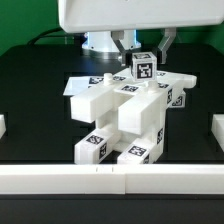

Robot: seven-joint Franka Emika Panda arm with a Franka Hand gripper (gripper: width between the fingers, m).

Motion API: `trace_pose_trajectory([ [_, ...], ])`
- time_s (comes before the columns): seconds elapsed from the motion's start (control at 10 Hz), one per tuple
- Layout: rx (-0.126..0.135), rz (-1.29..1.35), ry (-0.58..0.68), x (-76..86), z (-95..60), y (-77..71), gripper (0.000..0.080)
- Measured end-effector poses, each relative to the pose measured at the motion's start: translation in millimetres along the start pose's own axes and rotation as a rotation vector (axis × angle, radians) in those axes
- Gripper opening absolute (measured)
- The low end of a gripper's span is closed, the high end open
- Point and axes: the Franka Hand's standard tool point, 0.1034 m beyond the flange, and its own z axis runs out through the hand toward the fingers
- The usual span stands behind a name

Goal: Assemble chair

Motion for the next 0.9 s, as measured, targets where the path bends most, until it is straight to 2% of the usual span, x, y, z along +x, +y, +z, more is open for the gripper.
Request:
trace_pose_trajectory([
  [0.2,0.000,0.000,0.000,-0.1,0.1,-0.1,0.0285],
  [0.5,-0.008,0.028,0.009,-8.1,5.6,-15.9,0.0285],
  [0.9,-0.010,0.033,0.010,-6.9,6.5,-14.1,0.0285],
])
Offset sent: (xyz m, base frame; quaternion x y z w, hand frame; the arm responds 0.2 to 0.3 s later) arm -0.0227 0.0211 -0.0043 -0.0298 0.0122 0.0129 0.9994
